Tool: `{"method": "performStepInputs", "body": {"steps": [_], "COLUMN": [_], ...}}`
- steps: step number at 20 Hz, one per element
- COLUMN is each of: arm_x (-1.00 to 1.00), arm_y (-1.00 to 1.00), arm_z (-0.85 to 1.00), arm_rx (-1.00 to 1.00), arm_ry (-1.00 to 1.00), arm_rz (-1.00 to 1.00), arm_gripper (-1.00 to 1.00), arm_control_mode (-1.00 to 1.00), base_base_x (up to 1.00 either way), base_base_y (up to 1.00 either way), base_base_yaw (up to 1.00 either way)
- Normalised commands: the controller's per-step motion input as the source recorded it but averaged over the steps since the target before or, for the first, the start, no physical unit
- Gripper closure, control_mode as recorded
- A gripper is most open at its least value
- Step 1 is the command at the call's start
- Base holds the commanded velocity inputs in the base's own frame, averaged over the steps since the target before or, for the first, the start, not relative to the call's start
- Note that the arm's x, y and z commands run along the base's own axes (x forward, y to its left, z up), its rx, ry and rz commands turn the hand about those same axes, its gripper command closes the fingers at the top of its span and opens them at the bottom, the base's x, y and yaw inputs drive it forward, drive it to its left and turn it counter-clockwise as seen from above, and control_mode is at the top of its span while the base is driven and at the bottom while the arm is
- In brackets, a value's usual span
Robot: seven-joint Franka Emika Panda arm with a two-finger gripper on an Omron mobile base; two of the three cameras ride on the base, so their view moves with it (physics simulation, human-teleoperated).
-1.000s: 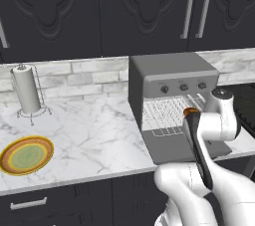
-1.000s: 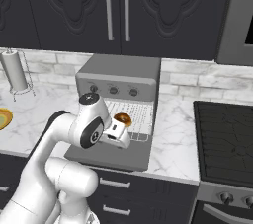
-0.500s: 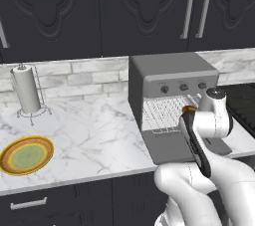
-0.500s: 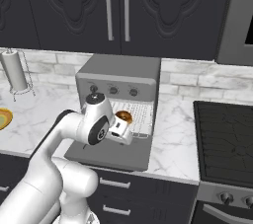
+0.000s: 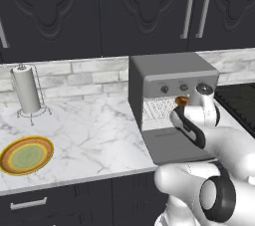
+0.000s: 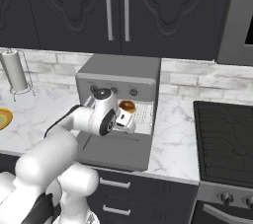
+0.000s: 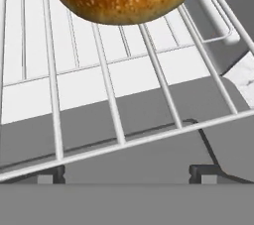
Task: Pick up the bagel from the plate, place it on the toaster oven rack, close the door, and set the timer.
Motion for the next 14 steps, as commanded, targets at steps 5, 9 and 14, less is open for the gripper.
{"method": "performStepInputs", "body": {"steps": [5, 9, 14], "arm_x": [0.89, -0.62, -1.0], "arm_y": [0.0, -0.02, 0.0], "arm_z": [0.03, 0.54, 0.82], "arm_rx": [0.03, 0.01, 0.0], "arm_ry": [0.0, -0.1, -0.11], "arm_rz": [0.0, 0.01, 0.03], "arm_gripper": [-1.0, -1.0, -1.0], "arm_control_mode": [-1.0, -1.0, -1.0], "base_base_x": [0.0, 0.0, 0.0], "base_base_y": [0.0, 0.0, 0.0], "base_base_yaw": [0.0, 0.0, 0.0]}}
